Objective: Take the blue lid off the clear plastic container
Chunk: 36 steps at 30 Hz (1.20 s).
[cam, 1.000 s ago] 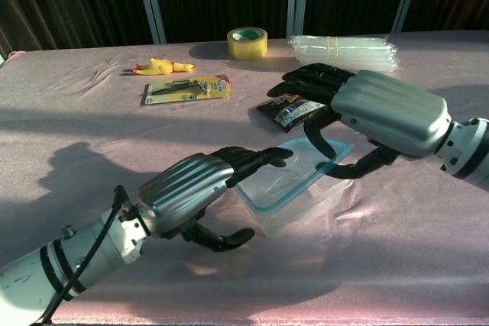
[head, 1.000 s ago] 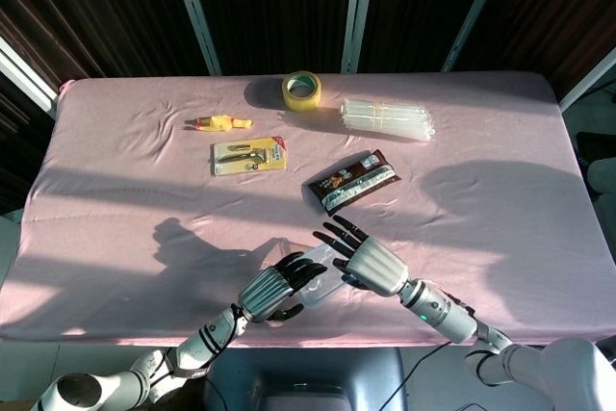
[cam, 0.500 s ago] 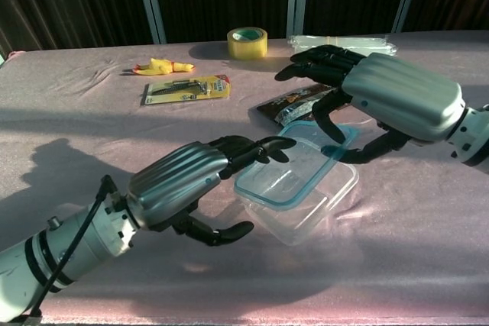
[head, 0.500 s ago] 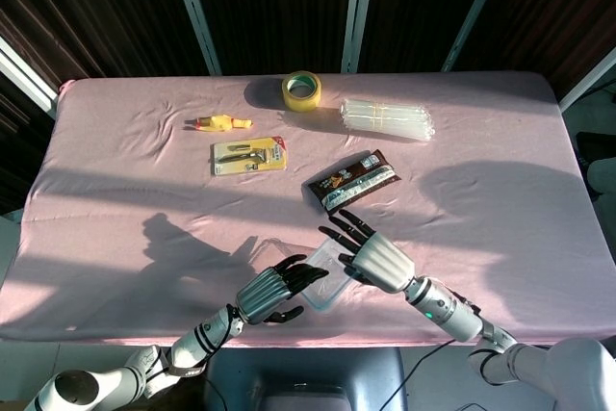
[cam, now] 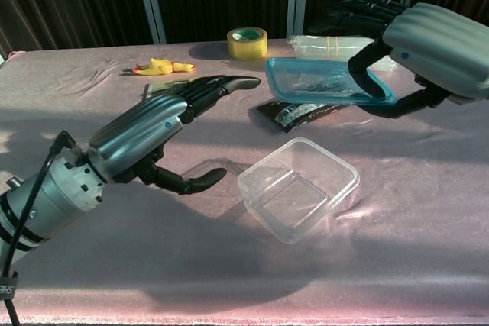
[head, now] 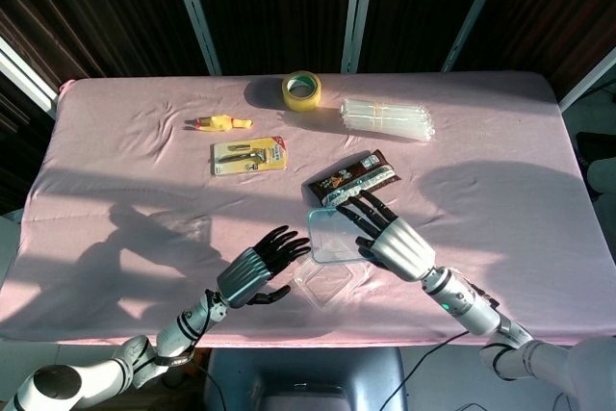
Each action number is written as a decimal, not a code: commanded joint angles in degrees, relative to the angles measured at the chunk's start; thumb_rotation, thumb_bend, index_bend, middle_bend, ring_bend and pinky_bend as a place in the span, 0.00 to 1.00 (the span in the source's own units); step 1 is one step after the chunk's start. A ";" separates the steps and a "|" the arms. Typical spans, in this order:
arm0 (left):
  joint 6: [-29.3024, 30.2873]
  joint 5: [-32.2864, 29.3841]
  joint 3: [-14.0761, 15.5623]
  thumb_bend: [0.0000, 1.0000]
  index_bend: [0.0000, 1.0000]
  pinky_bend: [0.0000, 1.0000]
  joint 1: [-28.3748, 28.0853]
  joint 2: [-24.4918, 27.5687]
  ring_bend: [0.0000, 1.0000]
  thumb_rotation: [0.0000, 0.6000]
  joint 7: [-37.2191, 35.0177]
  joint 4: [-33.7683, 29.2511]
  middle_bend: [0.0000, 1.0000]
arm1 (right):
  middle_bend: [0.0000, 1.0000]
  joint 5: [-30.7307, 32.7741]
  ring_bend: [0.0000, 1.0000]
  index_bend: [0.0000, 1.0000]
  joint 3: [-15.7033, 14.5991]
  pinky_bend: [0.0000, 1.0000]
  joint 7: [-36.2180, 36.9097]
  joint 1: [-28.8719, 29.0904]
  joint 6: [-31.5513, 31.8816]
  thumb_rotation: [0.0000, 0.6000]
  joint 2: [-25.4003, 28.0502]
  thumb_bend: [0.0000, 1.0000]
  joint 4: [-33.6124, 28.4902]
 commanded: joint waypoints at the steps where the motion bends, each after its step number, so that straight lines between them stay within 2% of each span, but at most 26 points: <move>1: 1.36 -0.31 -0.01 0.33 0.00 0.00 1.05 2.02 0.00 1.00 0.15 -1.10 0.05 | 0.23 2.09 0.07 0.86 0.37 0.05 -0.12 -1.80 0.23 1.00 1.29 0.90 2.87; 6: 2.60 -1.23 0.41 0.33 0.00 0.00 3.18 4.78 0.00 1.00 -0.56 -1.32 0.05 | 0.23 5.02 0.07 0.86 -0.36 0.05 2.96 -3.72 -2.86 1.00 0.89 0.90 9.51; 10: 2.25 -2.25 1.01 0.33 0.00 0.00 4.93 6.04 0.00 1.00 -1.61 -0.66 0.05 | 0.23 5.38 0.07 0.82 -2.03 0.05 5.44 -5.06 -4.69 1.00 -2.16 0.90 16.66; 12: 2.14 -2.46 1.31 0.33 0.00 0.00 5.55 6.34 0.00 1.00 -1.94 -0.35 0.04 | 0.23 5.33 0.07 0.76 -2.65 0.05 6.54 -5.32 -5.48 1.00 -3.59 0.89 19.00; 15: 2.03 -2.50 1.88 0.33 0.00 0.00 6.43 6.81 0.00 1.00 -2.22 -0.05 0.04 | 0.23 5.12 0.07 0.60 -3.68 0.05 7.31 -5.29 -7.49 1.00 -5.01 0.83 21.14; 18: 2.13 -2.57 2.72 0.33 0.00 0.00 7.75 8.00 0.00 1.00 -2.15 -0.57 0.02 | 0.18 5.21 0.03 0.38 -4.81 0.02 7.01 -5.74 -9.93 1.00 -5.03 0.62 21.05; 22: 1.99 -3.28 3.46 0.33 0.00 0.00 9.77 10.73 0.00 1.00 -0.43 -3.29 0.00 | 0.07 6.09 0.00 0.10 -5.81 0.00 5.21 -7.15 -12.23 1.00 -2.32 0.34 16.81; 25: 2.06 -4.45 3.76 0.33 0.00 0.00 11.70 13.80 0.00 1.00 1.23 -7.02 0.00 | 0.01 7.12 0.00 0.01 -6.42 0.00 2.57 -8.33 -13.91 1.00 1.88 0.23 10.24; 29: 1.06 -6.20 4.79 0.33 0.00 0.00 14.16 19.37 0.00 1.00 3.36 -13.55 0.00 | 0.00 8.15 0.00 0.00 -7.76 0.00 -1.22 -10.18 -15.13 1.00 8.72 0.16 -0.60; 32: -0.10 -7.47 5.68 0.33 0.00 0.00 15.76 24.09 0.00 1.00 6.72 -18.79 0.00 | 0.00 9.48 0.00 0.00 -8.41 0.00 -3.70 -11.61 -15.78 1.00 13.61 0.14 -8.22; 36: -0.59 -9.78 6.95 0.33 0.00 0.00 18.51 31.84 0.00 1.00 12.29 -28.42 0.00 | 0.00 11.33 0.00 0.00 -8.23 0.00 -6.18 -15.12 -11.68 1.00 20.15 0.14 -17.73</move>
